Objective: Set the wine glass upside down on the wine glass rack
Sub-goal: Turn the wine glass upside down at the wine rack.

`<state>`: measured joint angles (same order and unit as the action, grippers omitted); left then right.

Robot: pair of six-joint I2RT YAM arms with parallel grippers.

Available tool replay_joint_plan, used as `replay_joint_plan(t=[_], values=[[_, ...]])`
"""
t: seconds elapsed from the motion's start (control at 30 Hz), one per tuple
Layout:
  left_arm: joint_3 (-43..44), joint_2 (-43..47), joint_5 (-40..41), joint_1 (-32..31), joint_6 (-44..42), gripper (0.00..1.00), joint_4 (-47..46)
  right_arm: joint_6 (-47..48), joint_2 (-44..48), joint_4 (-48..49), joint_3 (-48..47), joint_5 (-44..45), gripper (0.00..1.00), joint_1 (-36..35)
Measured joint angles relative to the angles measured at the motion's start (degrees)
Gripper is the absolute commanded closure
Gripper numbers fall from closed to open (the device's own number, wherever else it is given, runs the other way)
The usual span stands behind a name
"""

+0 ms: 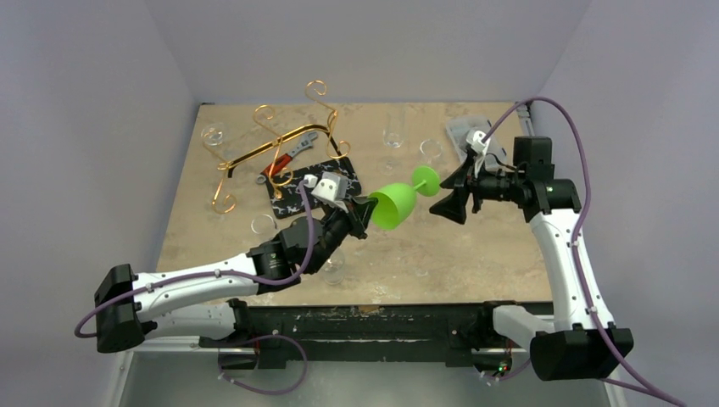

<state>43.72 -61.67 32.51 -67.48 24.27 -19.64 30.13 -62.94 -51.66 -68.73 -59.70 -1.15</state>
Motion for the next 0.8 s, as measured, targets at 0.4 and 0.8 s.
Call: replay_joint_plan(t=[0.4, 0.8], values=[[0.66, -0.57, 2.08, -0.55, 0.00, 1.00, -2.89, -17.44, 1.29, 12.55, 0.85, 13.79, 0.49, -0.72], [0.63, -0.55, 0.70, -0.55, 0.66, 1.00, -3.50, -23.96, -2.01, 18.29, 2.05, 11.89, 1.00, -2.58]])
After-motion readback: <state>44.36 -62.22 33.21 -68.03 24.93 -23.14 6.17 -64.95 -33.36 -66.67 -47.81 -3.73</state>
